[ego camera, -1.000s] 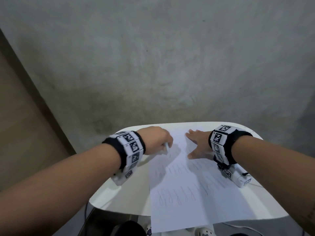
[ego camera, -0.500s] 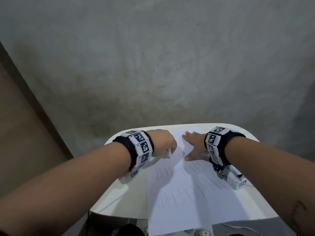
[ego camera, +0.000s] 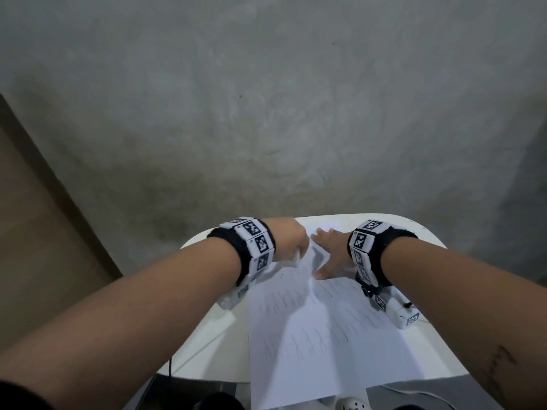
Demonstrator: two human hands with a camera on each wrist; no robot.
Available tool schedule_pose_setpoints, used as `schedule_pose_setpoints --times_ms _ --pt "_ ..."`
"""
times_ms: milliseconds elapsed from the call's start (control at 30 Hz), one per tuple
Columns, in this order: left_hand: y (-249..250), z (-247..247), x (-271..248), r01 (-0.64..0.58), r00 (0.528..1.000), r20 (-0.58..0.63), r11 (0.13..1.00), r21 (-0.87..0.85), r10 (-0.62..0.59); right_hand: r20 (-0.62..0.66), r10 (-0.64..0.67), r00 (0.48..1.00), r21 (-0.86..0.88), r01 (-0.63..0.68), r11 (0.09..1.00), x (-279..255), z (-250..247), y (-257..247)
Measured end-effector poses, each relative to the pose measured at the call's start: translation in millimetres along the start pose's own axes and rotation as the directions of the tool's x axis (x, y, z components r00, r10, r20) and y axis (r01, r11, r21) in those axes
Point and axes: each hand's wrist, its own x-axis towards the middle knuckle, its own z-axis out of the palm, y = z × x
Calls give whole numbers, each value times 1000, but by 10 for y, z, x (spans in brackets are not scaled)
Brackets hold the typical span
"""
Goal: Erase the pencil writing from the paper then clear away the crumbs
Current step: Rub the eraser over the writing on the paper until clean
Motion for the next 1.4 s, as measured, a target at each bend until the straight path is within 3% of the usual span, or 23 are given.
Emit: schedule_pose_setpoints --times_ms 133,367,567,767,933,1133,1333,1400 --pt "111 54 122 10 997 -81 997 -82 -16 -54 -34 998 8 35 999 -39 -22 -45" --pt "3 55 -112 -83 994 71 996 27 81 -15 -10 1000 -15 10 1000 59 96 21" --pt "83 134 21 -36 994 -102 998 -45 31 -32 -40 999 -4 40 999 61 70 19" --pt "-43 147 -137 -86 996 31 996 3 86 -1 -8 1000 -20 8 1000 86 97 31" --pt "145 110 69 -72 991 -120 996 -59 65 -33 -41 999 26 41 999 44 48 -2" --pt "30 179 -114 -96 995 22 995 3 96 -75 2 997 19 -1 1000 41 107 -4" --pt "164 100 58 -61 992 -111 998 -17 59 -29 -6 1000 72 8 997 35 43 -1" --pt "114 177 -14 -64 993 -98 997 -45 59 -38 -3 999 45 4 999 44 74 12"
